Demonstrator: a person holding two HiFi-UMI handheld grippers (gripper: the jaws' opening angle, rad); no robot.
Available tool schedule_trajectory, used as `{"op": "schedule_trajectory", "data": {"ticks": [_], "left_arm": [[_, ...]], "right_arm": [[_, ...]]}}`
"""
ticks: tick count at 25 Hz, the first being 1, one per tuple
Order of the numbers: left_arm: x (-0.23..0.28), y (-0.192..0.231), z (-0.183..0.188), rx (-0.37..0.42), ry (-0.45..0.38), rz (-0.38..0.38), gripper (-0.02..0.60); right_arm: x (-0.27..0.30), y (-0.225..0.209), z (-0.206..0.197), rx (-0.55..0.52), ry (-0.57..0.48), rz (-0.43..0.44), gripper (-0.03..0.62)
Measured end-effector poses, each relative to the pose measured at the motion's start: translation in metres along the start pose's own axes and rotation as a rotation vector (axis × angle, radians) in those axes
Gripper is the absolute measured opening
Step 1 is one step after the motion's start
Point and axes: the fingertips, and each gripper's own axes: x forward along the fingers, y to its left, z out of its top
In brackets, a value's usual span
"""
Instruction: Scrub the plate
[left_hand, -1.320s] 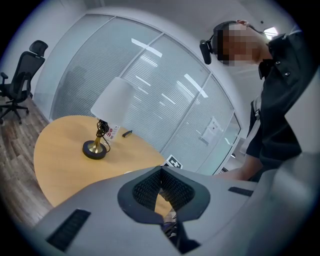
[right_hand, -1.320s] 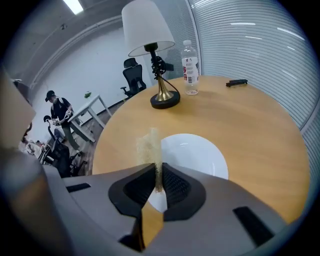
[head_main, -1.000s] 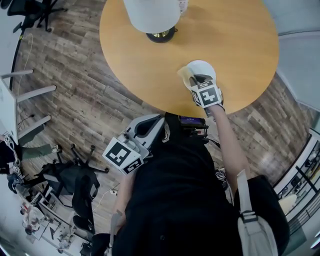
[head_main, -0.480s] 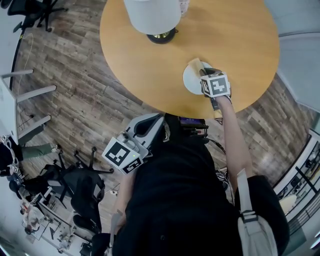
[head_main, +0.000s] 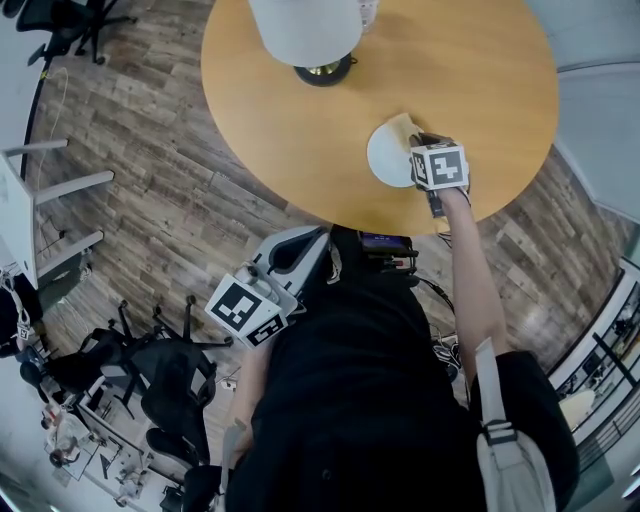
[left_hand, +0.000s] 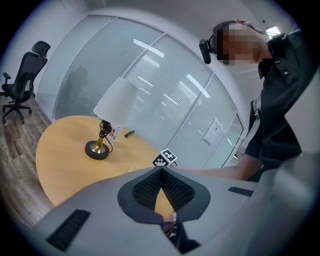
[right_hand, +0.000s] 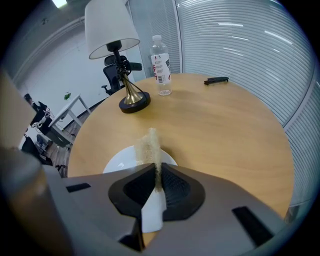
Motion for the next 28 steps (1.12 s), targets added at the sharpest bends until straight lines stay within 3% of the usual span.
{"op": "schedule_trajectory", "data": {"ticks": [16, 28], "left_arm": [[-0.012, -0.005, -0.006, 0.002, -0.014, 0.018, 0.012], [-0.017, -0.008, -0.009, 0.005, -0.019, 0.008, 0.012]], "right_arm": [[-0.002, 0.059, 0.005, -0.214, -0.031, 0.033, 0.029], [-0.015, 0.107, -0.032, -0.245, 0.023, 0.128, 0.029]]}}
